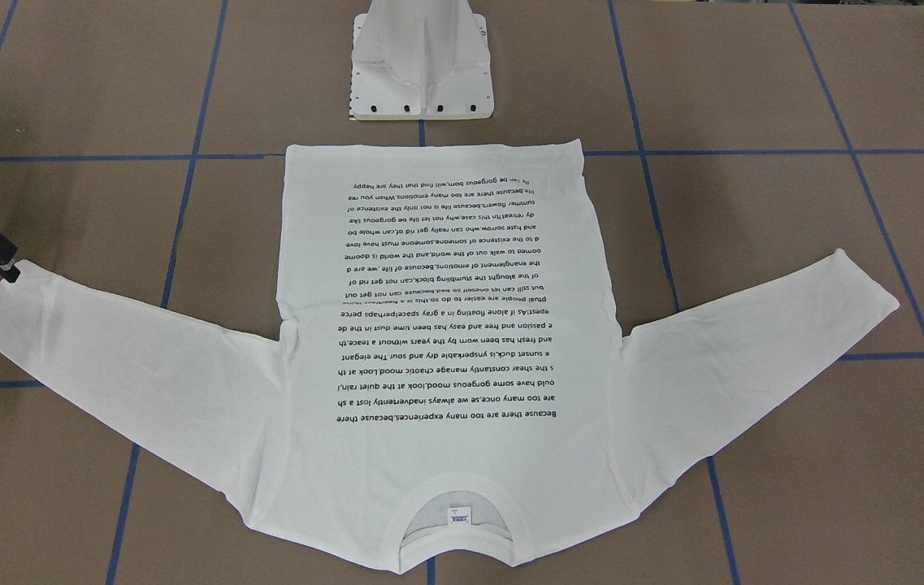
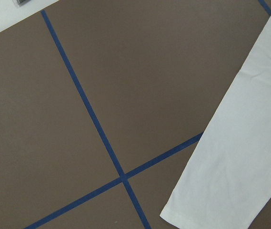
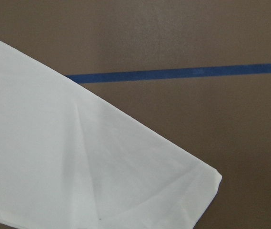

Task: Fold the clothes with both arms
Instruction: 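Grasp the cuff of the sleeve nearest the right gripper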

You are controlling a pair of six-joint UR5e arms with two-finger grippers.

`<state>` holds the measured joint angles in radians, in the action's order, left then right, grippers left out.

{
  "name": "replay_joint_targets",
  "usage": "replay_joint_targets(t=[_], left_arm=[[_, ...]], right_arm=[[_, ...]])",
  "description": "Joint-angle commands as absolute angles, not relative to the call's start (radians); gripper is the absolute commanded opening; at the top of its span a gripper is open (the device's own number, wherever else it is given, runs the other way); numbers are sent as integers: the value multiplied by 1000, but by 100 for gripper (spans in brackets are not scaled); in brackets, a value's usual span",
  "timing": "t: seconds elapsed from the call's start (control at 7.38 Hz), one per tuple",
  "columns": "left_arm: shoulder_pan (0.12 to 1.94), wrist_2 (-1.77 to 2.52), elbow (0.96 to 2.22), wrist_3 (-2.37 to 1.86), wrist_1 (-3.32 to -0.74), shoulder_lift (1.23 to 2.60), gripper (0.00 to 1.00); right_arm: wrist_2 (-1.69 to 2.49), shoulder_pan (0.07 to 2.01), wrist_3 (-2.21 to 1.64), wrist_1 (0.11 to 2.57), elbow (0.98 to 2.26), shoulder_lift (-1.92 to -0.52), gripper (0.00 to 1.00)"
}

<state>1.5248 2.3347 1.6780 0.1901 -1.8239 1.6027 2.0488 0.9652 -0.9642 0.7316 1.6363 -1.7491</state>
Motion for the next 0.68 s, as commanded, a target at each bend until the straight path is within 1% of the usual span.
replay_joint_targets(t=[0.0, 0.54], left_arm=[[1526, 2335, 1678, 190, -1824, 1601, 100], [1526, 2335, 1678, 190, -1824, 1601, 100]], right_arm=[[2026, 928, -989, 727, 1625, -1753, 84], [2017, 900, -989, 727, 1612, -1767, 79]])
